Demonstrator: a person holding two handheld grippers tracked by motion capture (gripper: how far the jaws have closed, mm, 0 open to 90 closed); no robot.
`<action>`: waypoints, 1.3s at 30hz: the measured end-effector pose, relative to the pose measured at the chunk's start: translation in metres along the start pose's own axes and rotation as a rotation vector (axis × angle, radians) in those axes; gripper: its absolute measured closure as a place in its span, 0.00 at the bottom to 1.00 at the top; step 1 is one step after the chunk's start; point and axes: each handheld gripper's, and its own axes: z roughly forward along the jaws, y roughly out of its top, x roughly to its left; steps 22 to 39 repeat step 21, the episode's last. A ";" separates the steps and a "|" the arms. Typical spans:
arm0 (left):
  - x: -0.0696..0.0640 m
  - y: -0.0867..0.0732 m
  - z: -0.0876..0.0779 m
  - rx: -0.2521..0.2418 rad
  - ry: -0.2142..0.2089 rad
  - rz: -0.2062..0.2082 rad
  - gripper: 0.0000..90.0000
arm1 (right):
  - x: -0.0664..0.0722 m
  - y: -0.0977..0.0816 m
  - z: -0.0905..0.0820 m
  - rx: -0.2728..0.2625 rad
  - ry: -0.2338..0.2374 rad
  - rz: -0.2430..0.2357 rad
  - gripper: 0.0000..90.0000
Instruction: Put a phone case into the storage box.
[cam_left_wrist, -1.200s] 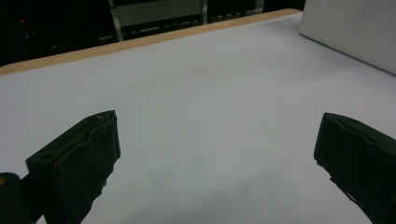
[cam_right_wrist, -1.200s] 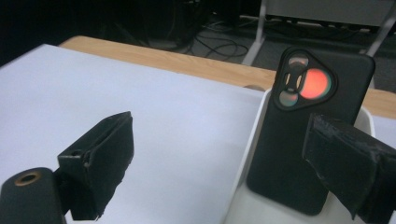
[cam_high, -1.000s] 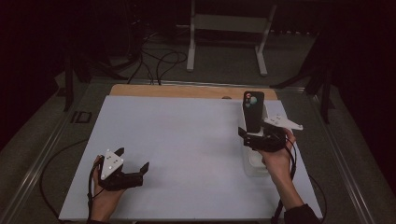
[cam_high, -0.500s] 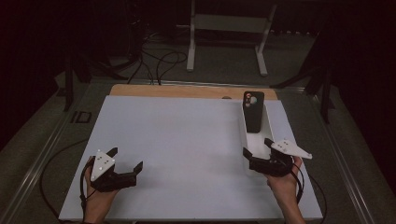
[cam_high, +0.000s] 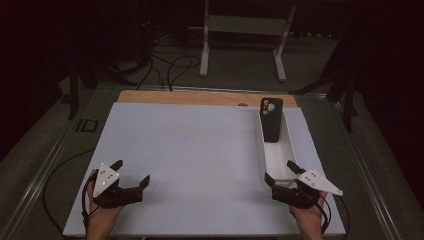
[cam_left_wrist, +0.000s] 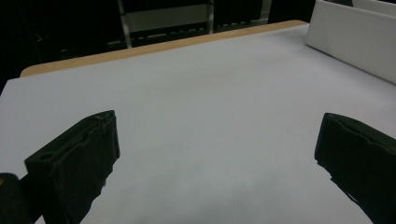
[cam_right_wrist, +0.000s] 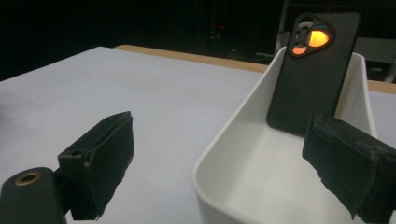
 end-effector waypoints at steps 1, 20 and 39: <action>0.000 -0.001 -0.001 -0.001 0.001 0.005 0.01 | 0.000 -0.001 -0.001 -0.003 0.000 -0.002 0.10; -0.002 -0.008 -0.010 -0.057 0.017 0.033 0.00 | 0.000 -0.016 -0.009 -0.073 -0.008 -0.006 0.10; -0.002 -0.008 -0.009 -0.057 0.019 0.031 0.00 | 0.000 -0.016 -0.009 -0.075 -0.010 -0.008 0.10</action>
